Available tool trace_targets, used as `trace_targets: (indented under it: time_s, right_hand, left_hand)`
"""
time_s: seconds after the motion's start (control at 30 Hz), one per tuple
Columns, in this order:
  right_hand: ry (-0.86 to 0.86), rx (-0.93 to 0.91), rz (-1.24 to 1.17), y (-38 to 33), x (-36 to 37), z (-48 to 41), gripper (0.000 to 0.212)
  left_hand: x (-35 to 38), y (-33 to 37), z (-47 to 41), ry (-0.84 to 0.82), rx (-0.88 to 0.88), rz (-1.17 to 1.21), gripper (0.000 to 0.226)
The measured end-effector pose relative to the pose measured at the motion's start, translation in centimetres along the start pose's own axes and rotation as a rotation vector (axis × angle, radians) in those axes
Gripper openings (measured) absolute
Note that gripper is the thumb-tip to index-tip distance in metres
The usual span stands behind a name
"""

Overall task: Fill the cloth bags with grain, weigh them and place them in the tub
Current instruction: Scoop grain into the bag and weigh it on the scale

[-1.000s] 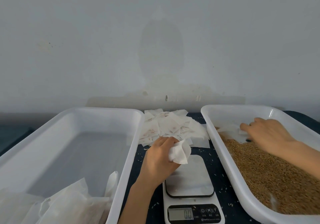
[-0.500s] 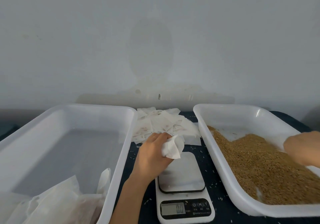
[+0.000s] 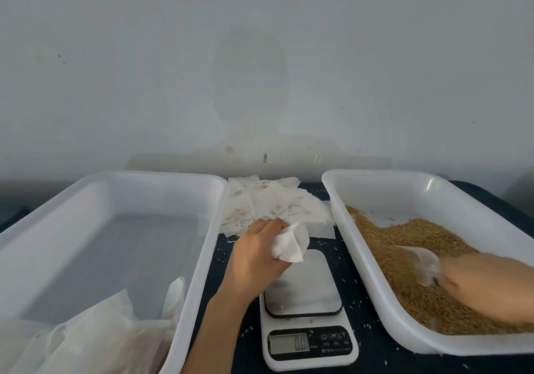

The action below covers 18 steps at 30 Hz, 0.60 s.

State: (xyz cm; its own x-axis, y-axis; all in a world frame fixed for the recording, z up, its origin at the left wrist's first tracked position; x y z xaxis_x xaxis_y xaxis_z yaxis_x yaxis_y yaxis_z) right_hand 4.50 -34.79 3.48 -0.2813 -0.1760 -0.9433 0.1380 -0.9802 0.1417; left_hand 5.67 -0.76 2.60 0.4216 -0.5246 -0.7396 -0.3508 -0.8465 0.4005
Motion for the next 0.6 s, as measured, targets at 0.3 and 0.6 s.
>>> trace_targets:
  time_s: [0.3,0.6]
  right_hand:
    - [0.331,0.373,-0.035,14.8,-0.3,-7.8,0.016]
    - [0.261,0.09,-0.088,4.5,0.5,-4.3,0.017]
  left_hand:
    - [0.2,-0.2,-0.1,-0.018,-0.025,0.002,0.036]
    - [0.1,-0.1,0.0,0.006,-0.007,-0.004,0.034]
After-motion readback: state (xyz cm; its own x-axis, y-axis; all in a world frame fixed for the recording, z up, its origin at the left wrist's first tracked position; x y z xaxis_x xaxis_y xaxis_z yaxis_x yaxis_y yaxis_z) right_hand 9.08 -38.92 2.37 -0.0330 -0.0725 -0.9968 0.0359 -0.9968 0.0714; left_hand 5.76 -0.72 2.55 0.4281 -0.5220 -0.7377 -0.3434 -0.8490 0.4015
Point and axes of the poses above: each hand's wrist, its own z-axis away from the middle knuckle, its own x-axis out of the palm, y = z × x, the point moved 3 cm from there along -z, towards the middle knuckle, and after that the axes turned 15 degrees about -z, right-handed, at the moved point
